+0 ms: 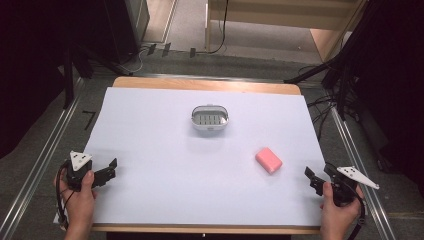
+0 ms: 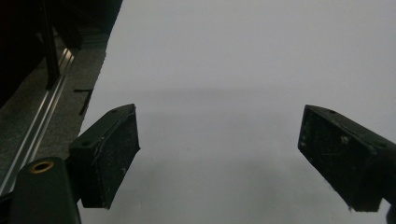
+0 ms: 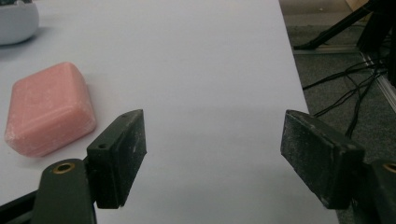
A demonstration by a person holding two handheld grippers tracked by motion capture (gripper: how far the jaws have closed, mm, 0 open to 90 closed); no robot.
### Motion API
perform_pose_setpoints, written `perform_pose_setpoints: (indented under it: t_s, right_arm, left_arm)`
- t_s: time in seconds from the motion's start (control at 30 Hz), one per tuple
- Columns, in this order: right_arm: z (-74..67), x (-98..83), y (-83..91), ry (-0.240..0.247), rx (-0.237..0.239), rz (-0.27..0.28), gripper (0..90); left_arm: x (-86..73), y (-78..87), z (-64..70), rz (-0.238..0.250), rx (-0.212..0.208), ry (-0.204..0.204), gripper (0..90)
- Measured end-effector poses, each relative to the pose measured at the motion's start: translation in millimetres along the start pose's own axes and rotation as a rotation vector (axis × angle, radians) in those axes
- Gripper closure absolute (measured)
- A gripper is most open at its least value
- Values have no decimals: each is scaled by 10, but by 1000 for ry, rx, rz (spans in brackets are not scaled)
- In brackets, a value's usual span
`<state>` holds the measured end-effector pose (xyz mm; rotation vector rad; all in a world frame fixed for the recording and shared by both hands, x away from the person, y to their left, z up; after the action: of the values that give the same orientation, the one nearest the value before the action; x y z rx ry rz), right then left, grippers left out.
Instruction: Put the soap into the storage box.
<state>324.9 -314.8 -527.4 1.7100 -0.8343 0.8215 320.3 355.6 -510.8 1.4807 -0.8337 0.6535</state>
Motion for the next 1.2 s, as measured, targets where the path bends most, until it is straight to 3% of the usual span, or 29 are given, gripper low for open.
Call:
perform_pose_setpoints:
  t_s: [0.13, 0.27, 0.3, 0.33, 0.43, 0.47, 0.5, 0.7, 0.77, 0.83, 0.87, 0.93, 1.0, 1.2]
  right_arm:
    - [-52, -6, -5, 40, 30, -10, 307]
    - [-96, -14, -13, 71, 14, -23, 320]
    - [-96, -14, -13, 71, 14, -23, 320]
    - [-134, -31, -3, 55, 44, -60, 317]
    - [-155, -35, 6, 54, 50, -74, 280]
    - [-160, -45, 10, 64, 33, -90, 235]
    - [-189, -79, 11, 106, 18, -137, 184]
    - [-275, -116, -2, 158, 12, -223, 179]
    - [-367, -121, -14, 185, 50, -283, 179]
    - [-390, -122, -15, 196, 61, -299, 177]
    - [-445, -121, -22, 238, 84, -342, 170]
    - [-456, -122, -26, 249, 82, -360, 170]
    - [-502, -125, -62, 289, 75, -417, 163]
    - [-599, -134, -121, 313, 92, -493, 136]
  left_arm:
    - [0, 2, 8, 1, 4, -8, 132]
    - [0, 1, 14, -1, 6, -17, 132]
    - [0, 1, 14, -1, 6, -17, 132]
    - [-2, -3, 16, -5, 10, -19, 132]
    - [-4, -4, 21, -9, 12, -26, 132]
    - [-4, -7, 25, -8, 14, -28, 132]
    - [-4, -8, 27, -10, 14, -30, 132]
    - [-5, -8, 26, -11, 13, -30, 132]
    - [-6, -9, 30, -13, 13, -33, 132]
    - [-6, -11, 32, -14, 14, -35, 132]
    - [-6, -14, 34, -15, 14, -37, 132]
    - [-6, -14, 34, -15, 13, -37, 132]
    - [-7, -12, 29, -17, 11, -33, 132]
    - [-8, -17, 26, -20, 9, -28, 132]
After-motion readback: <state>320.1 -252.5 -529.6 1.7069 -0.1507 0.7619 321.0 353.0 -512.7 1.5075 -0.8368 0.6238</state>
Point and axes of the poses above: each handheld gripper's, and its own axes: y roughly backward along the jaws, x roughly out of its top, z roughly to its right, the point moved 8 cm from there along -y, roughly forward along the jaws, and after that the axes turned 3 degrees about -y, right-handed, at the moved point
